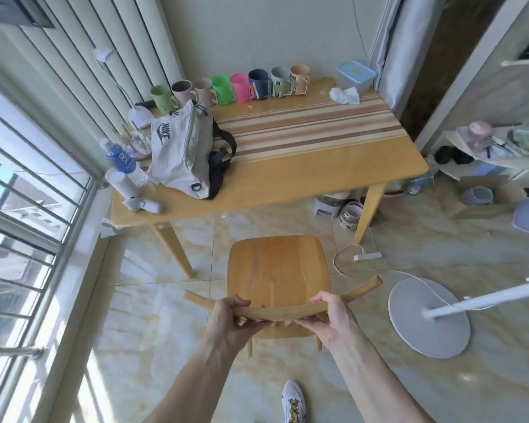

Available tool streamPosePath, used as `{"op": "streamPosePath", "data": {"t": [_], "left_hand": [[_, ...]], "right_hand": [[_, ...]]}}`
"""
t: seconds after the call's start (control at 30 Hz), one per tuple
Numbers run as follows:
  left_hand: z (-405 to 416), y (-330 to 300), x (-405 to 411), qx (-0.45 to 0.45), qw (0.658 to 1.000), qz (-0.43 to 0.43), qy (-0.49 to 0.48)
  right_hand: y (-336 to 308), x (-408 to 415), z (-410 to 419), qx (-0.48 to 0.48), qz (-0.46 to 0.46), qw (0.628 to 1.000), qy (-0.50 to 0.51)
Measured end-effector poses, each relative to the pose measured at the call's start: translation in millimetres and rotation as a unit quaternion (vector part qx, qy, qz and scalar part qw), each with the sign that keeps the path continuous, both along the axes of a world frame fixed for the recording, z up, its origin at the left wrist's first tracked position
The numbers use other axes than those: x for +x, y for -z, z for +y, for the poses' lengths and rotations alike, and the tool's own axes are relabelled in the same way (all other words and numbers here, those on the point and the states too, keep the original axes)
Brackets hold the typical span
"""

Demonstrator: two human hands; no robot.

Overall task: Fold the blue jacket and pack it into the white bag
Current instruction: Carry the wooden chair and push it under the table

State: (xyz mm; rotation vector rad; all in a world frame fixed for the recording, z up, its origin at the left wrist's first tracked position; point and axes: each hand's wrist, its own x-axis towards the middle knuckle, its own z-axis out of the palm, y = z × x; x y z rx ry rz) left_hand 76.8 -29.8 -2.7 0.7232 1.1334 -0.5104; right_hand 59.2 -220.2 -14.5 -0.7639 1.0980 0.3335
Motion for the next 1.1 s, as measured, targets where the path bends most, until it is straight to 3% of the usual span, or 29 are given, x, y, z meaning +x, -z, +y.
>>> {"op": "streamPosePath", "data": {"t": [0.33, 0.57, 0.77, 1.1], "left_hand": [[-14.2, 6.7, 118.6, -0.024, 0.999, -0.039, -0.019], [-8.6, 53.6, 195.4, -0.052, 0.997, -0.046, -0.037], [-17.5, 76.5, 245.1, -0.058, 0.995, -0.055, -0.051], [-21.5, 80.3, 295.4, -0.058, 0.995, -0.070, -0.039]], "right_hand": [[9.2, 116.1, -18.9, 0.031, -0.035, 0.999, 0.022], [37.4, 210.7, -15.4, 0.031, -0.044, 0.998, 0.030], [72.2, 264.0, -21.0, 0.031, -0.024, 0.998, 0.043], [70.8, 313.8, -21.5, 0.039, -0.035, 0.998, 0.032]]}}
